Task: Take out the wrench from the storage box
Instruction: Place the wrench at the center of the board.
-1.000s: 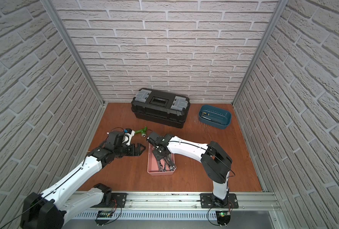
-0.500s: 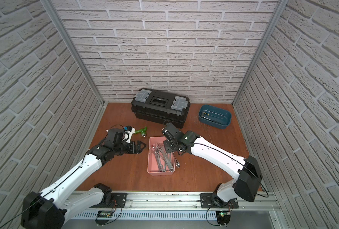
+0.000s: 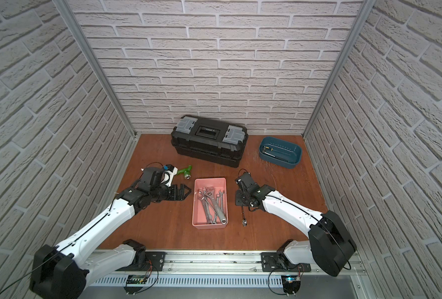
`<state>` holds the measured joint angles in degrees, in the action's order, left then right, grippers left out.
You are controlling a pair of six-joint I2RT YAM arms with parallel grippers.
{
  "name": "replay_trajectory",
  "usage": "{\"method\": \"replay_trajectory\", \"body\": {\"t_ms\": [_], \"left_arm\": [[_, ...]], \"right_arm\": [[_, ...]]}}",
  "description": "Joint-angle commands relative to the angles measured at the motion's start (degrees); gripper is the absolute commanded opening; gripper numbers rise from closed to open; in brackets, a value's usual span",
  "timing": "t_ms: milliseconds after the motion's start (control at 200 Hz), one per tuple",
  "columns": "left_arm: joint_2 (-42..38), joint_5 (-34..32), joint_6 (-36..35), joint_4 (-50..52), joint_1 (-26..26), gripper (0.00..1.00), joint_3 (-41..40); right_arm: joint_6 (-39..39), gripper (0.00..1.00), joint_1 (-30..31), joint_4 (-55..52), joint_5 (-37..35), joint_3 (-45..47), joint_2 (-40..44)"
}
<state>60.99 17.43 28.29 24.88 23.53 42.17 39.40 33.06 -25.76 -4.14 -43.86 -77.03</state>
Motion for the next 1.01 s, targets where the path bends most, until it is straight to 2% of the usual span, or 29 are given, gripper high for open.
{"method": "replay_trajectory", "body": {"t_ms": [0, 480, 1000], "left_arm": [[0.1, 0.5, -1.1, -1.0, 0.2, 0.98, 1.8], [1.8, 0.5, -1.4, -1.2, 0.2, 0.98, 1.6], [2.0, 0.6, -1.5, -0.9, 0.3, 0.98, 1.1]], "right_arm": [[1.3, 0.02, -0.6, 12.1, 1.9, 0.5, -1.4], [3.6, 0.03, -2.8, 20.6, 5.1, 5.5, -7.8], [2.6, 0.24, -3.7, 18.3, 3.9, 7.1, -8.7]]}}
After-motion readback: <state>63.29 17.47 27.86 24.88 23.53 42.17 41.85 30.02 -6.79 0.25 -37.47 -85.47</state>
